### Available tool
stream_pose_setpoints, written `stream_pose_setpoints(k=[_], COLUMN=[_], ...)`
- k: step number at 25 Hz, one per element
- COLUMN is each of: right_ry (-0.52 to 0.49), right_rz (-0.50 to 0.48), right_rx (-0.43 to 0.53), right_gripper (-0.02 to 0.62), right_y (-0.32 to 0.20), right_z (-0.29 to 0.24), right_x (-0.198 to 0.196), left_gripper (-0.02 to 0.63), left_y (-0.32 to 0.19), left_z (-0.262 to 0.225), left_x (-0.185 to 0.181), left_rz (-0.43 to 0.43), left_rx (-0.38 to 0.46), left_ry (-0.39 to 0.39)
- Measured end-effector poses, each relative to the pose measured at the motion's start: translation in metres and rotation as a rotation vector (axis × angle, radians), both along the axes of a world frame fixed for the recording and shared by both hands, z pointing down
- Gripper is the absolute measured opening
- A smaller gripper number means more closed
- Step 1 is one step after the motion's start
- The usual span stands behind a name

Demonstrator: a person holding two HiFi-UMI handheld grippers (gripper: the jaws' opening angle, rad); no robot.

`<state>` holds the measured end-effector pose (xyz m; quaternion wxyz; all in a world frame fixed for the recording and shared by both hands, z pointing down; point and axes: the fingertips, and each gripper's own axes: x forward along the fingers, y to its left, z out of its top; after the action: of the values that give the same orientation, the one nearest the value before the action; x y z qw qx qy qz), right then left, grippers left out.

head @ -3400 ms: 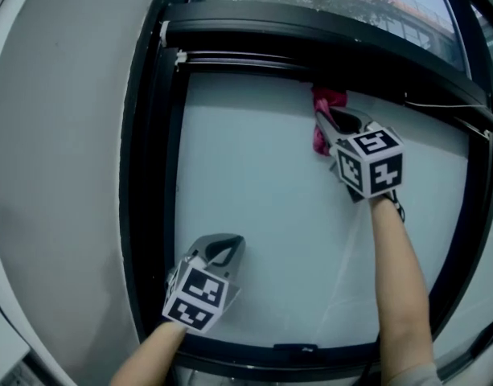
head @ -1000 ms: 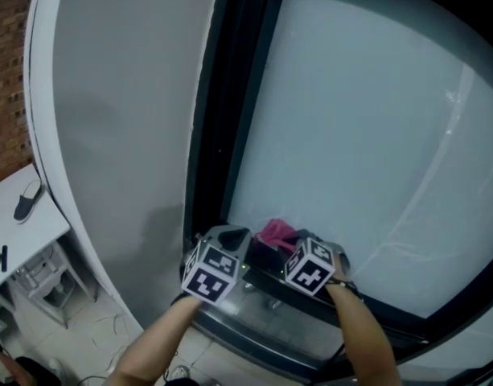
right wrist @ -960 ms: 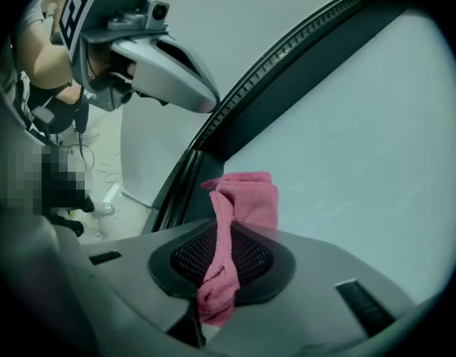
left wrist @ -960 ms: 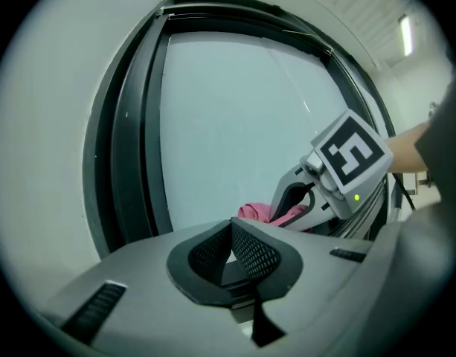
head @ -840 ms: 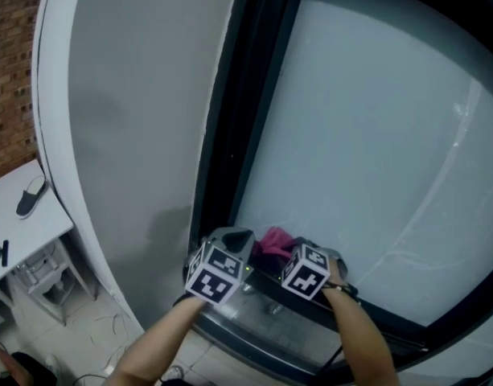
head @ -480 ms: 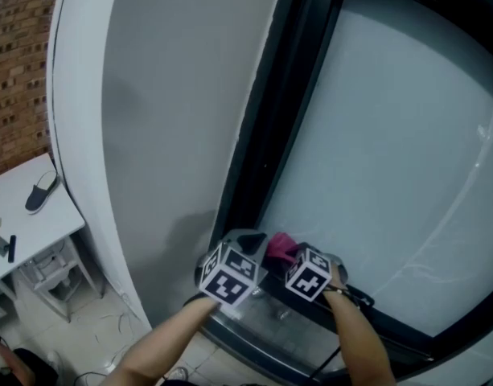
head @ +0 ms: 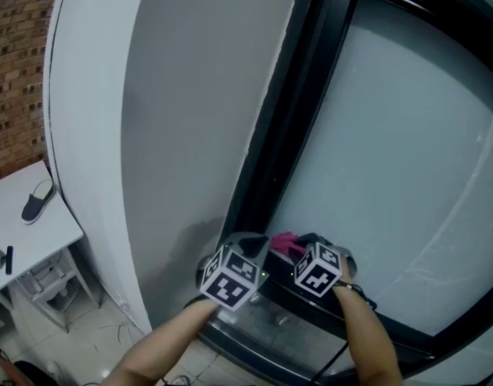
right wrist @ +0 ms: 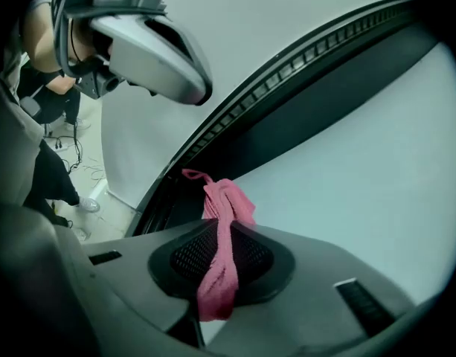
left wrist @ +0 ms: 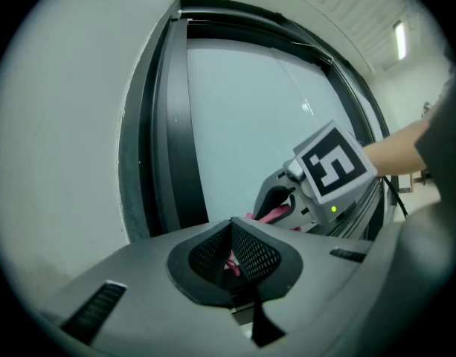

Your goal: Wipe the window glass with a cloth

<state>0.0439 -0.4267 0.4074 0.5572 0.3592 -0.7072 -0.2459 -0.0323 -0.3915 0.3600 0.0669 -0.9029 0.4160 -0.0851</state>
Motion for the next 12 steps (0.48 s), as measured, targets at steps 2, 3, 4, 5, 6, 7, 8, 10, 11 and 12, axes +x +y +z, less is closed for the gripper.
stream_pose_setpoints(k=[2,3,4,5,6,7,8,10,11,12], right_ry=[0.006,0.007,0.007,0.008,0.011,0.015,0.019,0.022,0.023,0.025], right_rz=[0.008,0.014,0.022,0.03,0.033,0.034,0.037,0.045,0.046,0.046], right_rx=[0.05,0.079,0.109,0.136,0.162,0.19,0.218,0.274,0.301,0.323], right_gripper=[0.054,0.054,0.054,0.054,0.054,0.054,0.054,0.054,0.054,0.054], right_y=[-0.002,-0.002,-0.003,-0.003,-0.002,-0.001,0.001,0.003,0.005,0.006], right_z=[-0.021,-0.033,-0.045,-0.057,-0.07,-0.084,-0.1,-0.131,-0.147,-0.161], right_x=[0.004,0.006,0.009,0.013,0.014,0.015,0.017,0.021,0.021,0.021], left_gripper=[0.008,0.008,0.008,0.008,0.008,0.008,0.008,0.008,0.008,0.008], left_y=[0.0,0.0,0.001,0.002,0.003,0.004,0.005,0.007,0.007,0.008], left_z=[-0.004,-0.007,-0.01,-0.014,-0.017,-0.02,-0.024,-0.034,-0.038,-0.042], left_x=[0.003,0.004,0.006,0.007,0.008,0.01,0.012,0.014,0.016,0.018], left_rz=[0.015,0.022,0.029,0.036,0.045,0.054,0.062,0.073,0.079,0.085], left_rx=[0.008,0.013,0.019,0.027,0.035,0.043,0.05,0.069,0.078,0.086], left_ry=[0.003,0.005,0.008,0.011,0.012,0.013,0.015,0.023,0.025,0.024])
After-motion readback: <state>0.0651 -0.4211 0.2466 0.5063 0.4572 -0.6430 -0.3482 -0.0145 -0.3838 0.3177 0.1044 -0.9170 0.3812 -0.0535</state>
